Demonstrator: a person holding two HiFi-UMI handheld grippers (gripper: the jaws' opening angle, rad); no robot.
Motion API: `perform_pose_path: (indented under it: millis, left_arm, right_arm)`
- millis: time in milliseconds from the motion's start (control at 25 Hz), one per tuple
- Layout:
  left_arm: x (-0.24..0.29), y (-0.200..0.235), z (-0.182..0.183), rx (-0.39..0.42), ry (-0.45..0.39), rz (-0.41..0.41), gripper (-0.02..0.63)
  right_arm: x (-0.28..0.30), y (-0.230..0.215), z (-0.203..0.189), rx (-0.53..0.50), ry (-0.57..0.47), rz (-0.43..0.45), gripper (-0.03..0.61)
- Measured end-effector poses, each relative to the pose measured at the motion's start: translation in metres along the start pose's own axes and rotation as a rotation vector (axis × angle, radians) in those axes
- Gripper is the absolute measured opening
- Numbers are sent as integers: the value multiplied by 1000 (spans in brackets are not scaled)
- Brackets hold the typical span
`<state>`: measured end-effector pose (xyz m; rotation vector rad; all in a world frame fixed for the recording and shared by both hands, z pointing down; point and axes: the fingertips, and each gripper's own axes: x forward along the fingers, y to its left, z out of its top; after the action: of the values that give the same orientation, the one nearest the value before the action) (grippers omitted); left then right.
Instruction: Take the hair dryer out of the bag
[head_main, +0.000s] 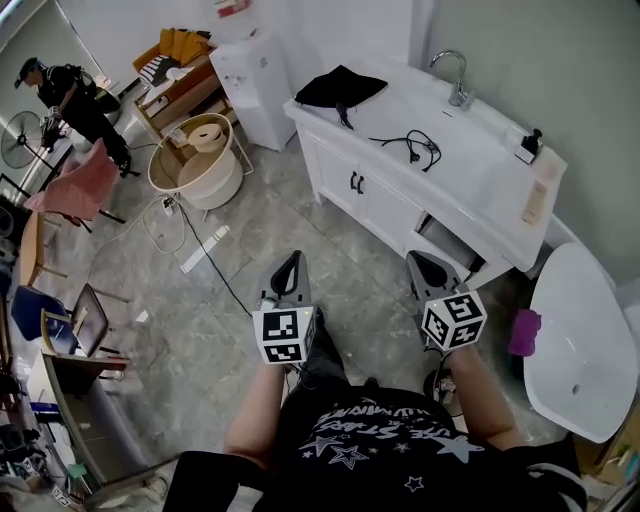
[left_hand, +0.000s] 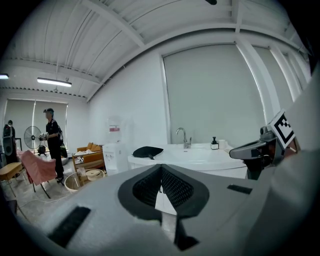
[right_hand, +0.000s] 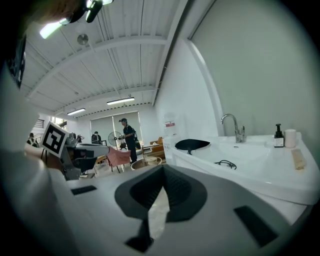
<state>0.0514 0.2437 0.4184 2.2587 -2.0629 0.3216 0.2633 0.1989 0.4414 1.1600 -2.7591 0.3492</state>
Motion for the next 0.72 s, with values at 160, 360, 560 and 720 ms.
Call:
perform_pose_path:
  millis: [160,360,560,720]
  left_arm:
    - [45,31,-2,-13,-4,-32,11]
    - [107,88,-1,-29,8,-61,11]
    - [164,147,8,-20,35,-96,11]
    - [199,190,12,-27,38,-120,11]
  right_arm:
    - [46,-12,8,2,6,-47,6]
    - [120,-20,23,-4,21,-93,6]
    - [194,-24,42,19,29,-140,6]
    - [250,-24,58,43,21,-181,6]
